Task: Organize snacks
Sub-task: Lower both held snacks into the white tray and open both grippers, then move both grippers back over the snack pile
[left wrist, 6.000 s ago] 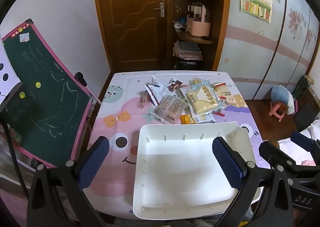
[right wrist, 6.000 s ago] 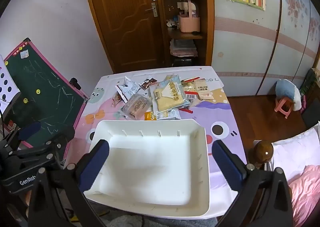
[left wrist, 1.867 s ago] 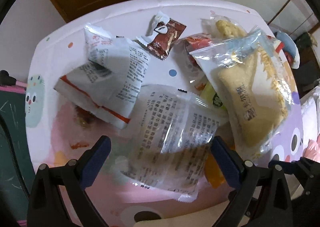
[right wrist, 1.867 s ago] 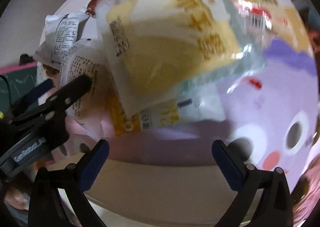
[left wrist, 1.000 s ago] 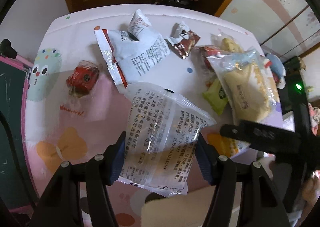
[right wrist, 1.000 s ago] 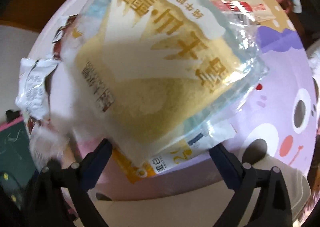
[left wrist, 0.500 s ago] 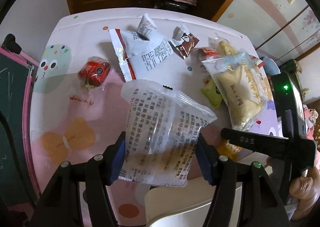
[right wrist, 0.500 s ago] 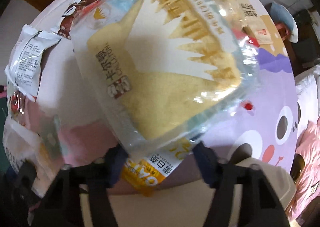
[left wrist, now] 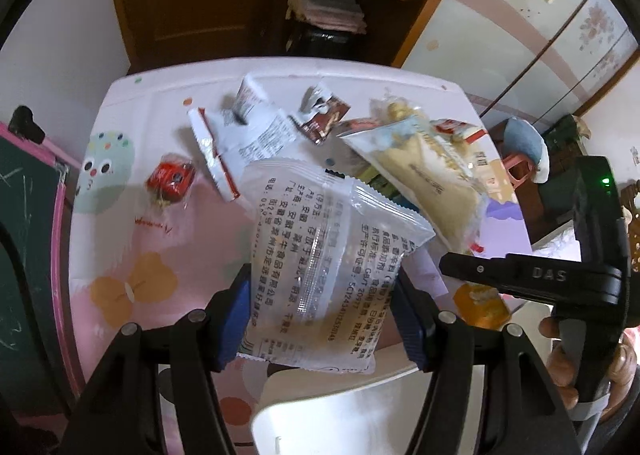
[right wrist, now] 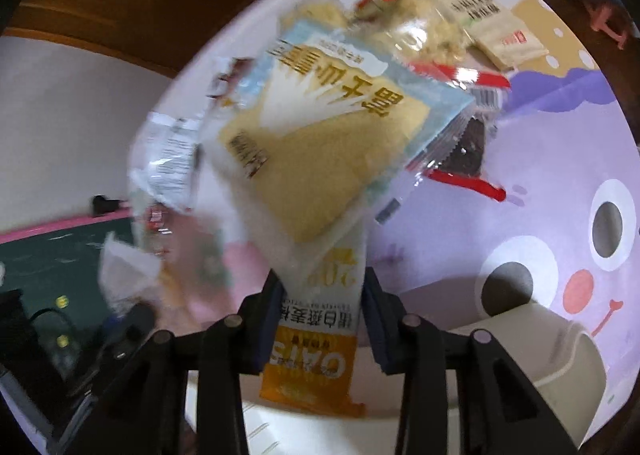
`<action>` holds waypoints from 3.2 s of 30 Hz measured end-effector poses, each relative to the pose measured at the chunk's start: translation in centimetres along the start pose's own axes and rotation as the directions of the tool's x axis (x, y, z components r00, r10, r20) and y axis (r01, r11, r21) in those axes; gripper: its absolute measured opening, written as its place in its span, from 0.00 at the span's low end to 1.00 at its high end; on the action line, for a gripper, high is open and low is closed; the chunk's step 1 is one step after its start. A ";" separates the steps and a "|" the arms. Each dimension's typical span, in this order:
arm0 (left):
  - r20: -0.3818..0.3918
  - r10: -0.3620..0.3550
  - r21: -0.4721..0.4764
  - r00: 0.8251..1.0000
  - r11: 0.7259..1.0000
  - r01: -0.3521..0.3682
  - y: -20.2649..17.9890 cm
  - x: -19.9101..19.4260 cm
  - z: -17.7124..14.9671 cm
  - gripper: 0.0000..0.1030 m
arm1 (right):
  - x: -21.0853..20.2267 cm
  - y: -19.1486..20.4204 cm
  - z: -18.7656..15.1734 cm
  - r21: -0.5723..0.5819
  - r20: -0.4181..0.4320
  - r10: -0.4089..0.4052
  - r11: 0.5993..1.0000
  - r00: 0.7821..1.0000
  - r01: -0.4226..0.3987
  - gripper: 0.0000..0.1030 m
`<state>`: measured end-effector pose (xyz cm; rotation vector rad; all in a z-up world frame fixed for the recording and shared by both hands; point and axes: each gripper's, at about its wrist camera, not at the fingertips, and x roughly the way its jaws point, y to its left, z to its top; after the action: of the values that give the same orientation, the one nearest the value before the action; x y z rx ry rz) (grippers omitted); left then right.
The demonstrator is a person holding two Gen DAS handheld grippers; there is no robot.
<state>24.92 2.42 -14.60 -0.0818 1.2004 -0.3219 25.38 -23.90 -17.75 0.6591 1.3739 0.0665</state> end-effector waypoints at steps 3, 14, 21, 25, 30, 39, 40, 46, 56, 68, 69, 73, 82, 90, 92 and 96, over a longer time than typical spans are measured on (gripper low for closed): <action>0.019 -0.018 0.023 1.000 1.000 0.017 -1.2 -1.3 -0.3 0.61 | -3.1 1.1 -2.5 -0.034 0.014 0.029 0.999 0.999 -0.028 0.37; 0.099 -0.064 0.091 0.993 0.994 0.055 -4.5 -7.5 -2.5 0.61 | -9.5 2.1 -8.2 -0.229 0.086 0.121 0.969 0.989 -0.099 0.36; 0.140 -0.058 0.148 0.988 0.988 0.037 -6.6 -13.1 -7.0 0.61 | -13.5 5.4 -15.3 -0.440 0.224 0.086 0.898 0.971 0.022 0.36; 0.104 -0.049 0.177 0.993 0.984 0.030 -7.6 -14.2 -10.2 0.61 | -14.5 5.6 -18.8 -0.514 0.317 0.052 0.849 0.947 0.126 0.37; 0.071 -0.030 0.180 0.997 0.984 0.017 -8.6 -13.7 -13.9 0.62 | -13.9 5.1 -21.8 -0.543 0.355 0.010 0.816 0.935 0.198 0.39; 0.317 0.129 0.169 0.940 0.967 -0.190 -10.8 -15.4 -18.5 0.91 | -12.6 3.1 -24.5 -0.503 0.394 -0.037 0.827 0.918 0.249 0.79; 0.335 0.136 0.167 0.932 0.965 -0.201 -11.0 -15.5 -18.9 0.91 | -12.6 3.0 -24.7 -0.496 0.397 -0.042 0.830 0.917 0.253 0.79; 0.316 0.108 0.148 0.942 0.976 -0.162 -11.3 -15.4 -20.3 0.91 | -13.3 2.3 -25.7 -0.462 0.429 -0.070 0.840 0.900 0.285 0.79; 0.342 0.099 0.130 0.935 0.980 -0.152 -11.6 -15.7 -20.9 0.91 | -14.9 2.9 -26.8 -0.466 0.523 -0.068 0.812 0.850 0.352 0.79; 0.434 0.139 0.085 0.890 0.977 -0.194 -11.5 -16.2 -20.8 0.91 | -15.2 2.8 -26.9 -0.455 0.587 -0.009 0.824 0.809 0.339 0.79; 0.442 0.146 0.082 0.885 0.976 -0.202 -11.5 -16.3 -20.7 0.91 | -15.2 2.8 -26.9 -0.457 0.591 -0.006 0.822 0.807 0.341 0.79; 0.486 0.158 0.072 0.860 0.973 -0.219 -11.3 -16.7 -20.7 0.91 | -15.0 2.8 -26.8 -0.477 0.571 0.011 0.818 0.821 0.321 0.79; 0.498 0.121 0.045 0.859 0.985 -0.165 -10.2 -16.6 -20.3 0.91 | -14.1 3.2 -26.3 -0.511 0.527 0.015 0.804 0.850 0.303 0.79; 0.483 0.055 0.088 0.874 0.990 -0.110 -9.6 -16.4 -18.9 0.91 | -13.6 4.3 -25.0 -0.514 0.545 -0.020 0.782 0.838 0.353 0.79; 0.479 0.074 0.096 0.875 0.986 -0.136 -9.4 -16.4 -18.0 0.91 | -13.8 4.7 -24.2 -0.523 0.540 -0.012 0.779 0.842 0.346 0.79; 0.486 0.098 0.104 0.869 0.980 -0.168 -8.3 -17.3 -15.1 0.91 | -14.8 5.6 -21.9 -0.519 0.538 -0.003 0.787 0.843 0.334 0.79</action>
<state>3.71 1.07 -2.58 0.0463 0.6815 -0.2453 3.87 -16.80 -3.12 -0.0100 0.8063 0.1563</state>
